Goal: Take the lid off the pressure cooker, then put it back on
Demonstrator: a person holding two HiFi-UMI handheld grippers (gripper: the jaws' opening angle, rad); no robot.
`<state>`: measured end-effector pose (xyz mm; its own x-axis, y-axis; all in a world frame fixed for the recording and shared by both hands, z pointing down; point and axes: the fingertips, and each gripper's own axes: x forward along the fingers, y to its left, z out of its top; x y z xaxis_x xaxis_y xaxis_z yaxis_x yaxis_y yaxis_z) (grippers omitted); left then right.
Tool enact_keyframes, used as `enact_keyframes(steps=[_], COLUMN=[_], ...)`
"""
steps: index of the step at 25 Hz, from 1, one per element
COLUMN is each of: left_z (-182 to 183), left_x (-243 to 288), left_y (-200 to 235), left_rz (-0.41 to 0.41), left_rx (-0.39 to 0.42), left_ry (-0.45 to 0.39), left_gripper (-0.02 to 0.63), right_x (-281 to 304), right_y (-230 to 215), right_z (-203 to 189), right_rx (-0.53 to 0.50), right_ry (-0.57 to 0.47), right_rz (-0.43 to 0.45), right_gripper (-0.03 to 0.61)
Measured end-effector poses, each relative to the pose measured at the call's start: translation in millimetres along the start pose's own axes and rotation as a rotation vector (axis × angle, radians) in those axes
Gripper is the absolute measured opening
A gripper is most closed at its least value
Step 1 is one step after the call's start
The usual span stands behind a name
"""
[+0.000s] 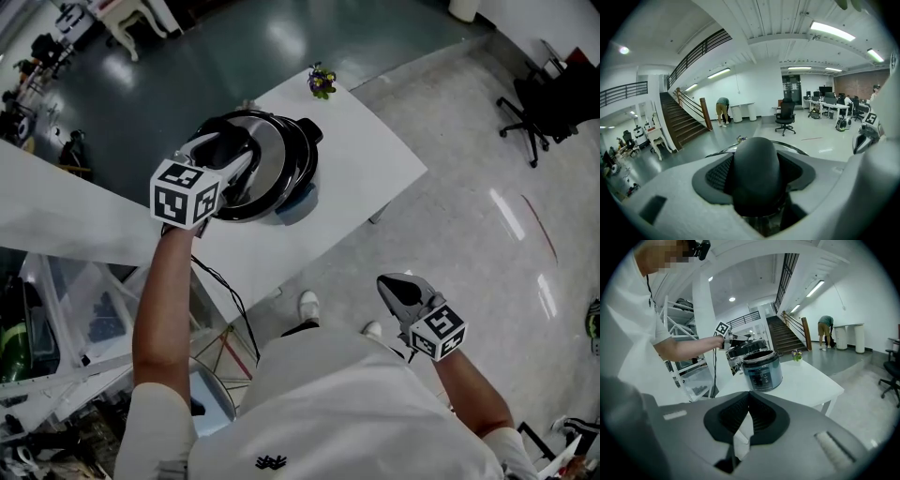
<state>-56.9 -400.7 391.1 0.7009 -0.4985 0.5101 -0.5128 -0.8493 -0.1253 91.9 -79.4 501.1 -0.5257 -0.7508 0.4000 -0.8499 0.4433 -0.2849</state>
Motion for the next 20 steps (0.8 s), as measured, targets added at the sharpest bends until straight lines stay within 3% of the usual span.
enact_keyframes(steps=[20], left_z=[-43], left_x=[-103], left_y=[-8], left_rz=[0.204], left_rx=[-0.122], left_ry=[0.015], left_gripper=[0.288], right_x=[-15], right_y=[20], right_z=[-7], right_rx=[-0.09], right_ry=[0.047], right_rz=[0.184], right_gripper=[0.014])
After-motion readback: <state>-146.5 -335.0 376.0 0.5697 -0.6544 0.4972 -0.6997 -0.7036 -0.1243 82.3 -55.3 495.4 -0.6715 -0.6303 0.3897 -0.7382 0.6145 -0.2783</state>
